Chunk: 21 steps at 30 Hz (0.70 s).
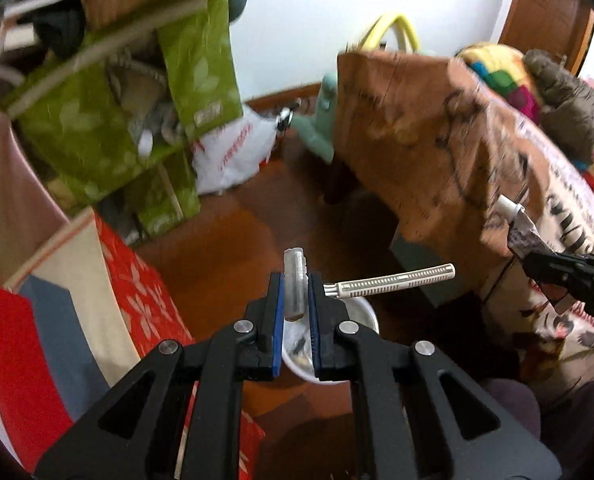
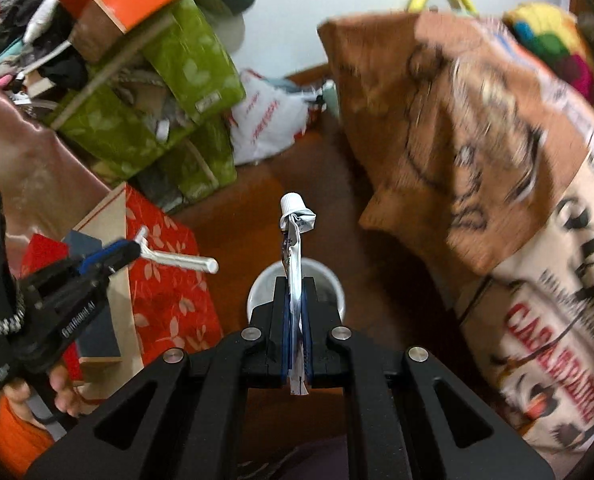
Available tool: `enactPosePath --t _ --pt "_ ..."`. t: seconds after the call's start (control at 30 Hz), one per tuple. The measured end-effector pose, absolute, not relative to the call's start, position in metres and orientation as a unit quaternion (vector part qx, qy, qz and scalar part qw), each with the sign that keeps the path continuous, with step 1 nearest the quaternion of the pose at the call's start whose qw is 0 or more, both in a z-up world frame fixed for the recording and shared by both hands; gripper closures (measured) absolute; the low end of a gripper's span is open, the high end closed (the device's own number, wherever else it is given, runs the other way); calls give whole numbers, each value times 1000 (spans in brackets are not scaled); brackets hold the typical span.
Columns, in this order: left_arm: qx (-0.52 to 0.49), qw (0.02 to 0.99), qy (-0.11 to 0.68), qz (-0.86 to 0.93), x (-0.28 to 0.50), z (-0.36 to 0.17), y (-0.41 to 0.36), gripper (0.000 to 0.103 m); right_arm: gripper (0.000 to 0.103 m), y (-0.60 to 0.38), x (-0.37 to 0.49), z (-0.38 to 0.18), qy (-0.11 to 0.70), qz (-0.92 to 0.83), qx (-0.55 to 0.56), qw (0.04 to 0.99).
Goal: Collect trash
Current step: 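Carry the stick and toothpaste tube with both tools over the white bin, then open both tools to drop the stick and toothpaste tube into the bin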
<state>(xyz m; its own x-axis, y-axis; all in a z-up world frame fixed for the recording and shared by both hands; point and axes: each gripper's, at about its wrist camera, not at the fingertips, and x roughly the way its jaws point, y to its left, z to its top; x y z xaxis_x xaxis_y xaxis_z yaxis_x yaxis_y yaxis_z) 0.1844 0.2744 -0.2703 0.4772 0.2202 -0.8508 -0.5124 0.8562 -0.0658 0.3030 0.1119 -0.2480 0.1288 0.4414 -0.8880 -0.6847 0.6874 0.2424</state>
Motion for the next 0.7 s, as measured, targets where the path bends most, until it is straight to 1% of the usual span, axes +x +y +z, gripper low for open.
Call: enactPosePath --t 0.23,0.4,0.6,0.7 --pt "-204 802 521 209 177 -339 274 93 98 132 297 -296 580 375 -126 712" --pt "-220 775 555 207 174 -378 274 93 98 149 301 -318 596 377 -132 697" --pt "-240 755 574 208 180 -409 276 93 98 168 307 -332 604 388 -147 681" --pt "-253 753 571 207 187 -413 279 93 98 176 306 -332 595 400 -148 681"
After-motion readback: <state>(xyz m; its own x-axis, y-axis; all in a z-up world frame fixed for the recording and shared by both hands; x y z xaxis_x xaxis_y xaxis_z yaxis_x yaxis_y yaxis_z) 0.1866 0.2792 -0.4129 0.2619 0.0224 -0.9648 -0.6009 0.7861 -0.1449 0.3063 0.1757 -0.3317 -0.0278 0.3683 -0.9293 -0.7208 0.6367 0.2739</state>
